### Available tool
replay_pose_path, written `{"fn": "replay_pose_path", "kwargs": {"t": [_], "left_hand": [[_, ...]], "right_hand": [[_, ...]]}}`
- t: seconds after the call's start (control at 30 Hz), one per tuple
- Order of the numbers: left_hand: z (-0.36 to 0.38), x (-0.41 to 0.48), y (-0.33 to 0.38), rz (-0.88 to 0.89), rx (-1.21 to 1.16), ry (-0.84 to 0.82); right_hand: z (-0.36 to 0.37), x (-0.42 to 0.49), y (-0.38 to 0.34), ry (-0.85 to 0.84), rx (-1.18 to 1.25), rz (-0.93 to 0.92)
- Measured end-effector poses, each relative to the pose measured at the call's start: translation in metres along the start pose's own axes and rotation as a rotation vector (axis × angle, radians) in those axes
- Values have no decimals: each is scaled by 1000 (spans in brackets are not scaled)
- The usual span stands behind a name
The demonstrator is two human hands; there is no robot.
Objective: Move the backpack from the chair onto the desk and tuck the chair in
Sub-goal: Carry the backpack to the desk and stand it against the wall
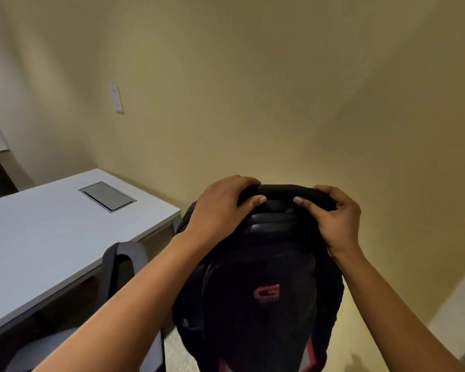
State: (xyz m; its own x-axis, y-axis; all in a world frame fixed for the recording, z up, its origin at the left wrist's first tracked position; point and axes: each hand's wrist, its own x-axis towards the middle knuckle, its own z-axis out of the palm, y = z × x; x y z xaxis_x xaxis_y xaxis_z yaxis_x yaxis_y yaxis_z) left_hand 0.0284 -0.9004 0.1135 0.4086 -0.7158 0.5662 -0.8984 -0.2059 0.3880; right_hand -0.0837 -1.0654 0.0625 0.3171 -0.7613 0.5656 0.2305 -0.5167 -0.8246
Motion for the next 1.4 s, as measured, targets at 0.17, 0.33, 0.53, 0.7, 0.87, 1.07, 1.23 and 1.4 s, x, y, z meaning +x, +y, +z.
{"fn": "replay_pose_path", "kwargs": {"t": [0.17, 0.33, 0.53, 0.7, 0.87, 1.07, 1.23, 1.4], "left_hand": [[-1, 18, -32, -38, 49, -20], [-5, 25, -71, -139, 3, -60], [-19, 20, -126, -281, -36, -67], [-28, 28, -159, -374, -60, 7], [-41, 47, -192, -385, 12, 105], [-59, 63, -224, -450, 78, 201], [-77, 75, -236, -503, 129, 303], [-98, 90, -245, -557, 235, 406]], "right_hand": [[21, 27, 10, -24, -37, -9], [54, 48, 21, -62, -84, -80], [104, 59, 31, -95, -100, -130], [145, 72, 41, -139, -62, -98], [190, 91, 53, -185, -9, -51], [249, 115, 59, -273, 23, -28], [291, 140, 52, -352, 100, -40], [333, 161, 41, -411, 152, -74]]}}
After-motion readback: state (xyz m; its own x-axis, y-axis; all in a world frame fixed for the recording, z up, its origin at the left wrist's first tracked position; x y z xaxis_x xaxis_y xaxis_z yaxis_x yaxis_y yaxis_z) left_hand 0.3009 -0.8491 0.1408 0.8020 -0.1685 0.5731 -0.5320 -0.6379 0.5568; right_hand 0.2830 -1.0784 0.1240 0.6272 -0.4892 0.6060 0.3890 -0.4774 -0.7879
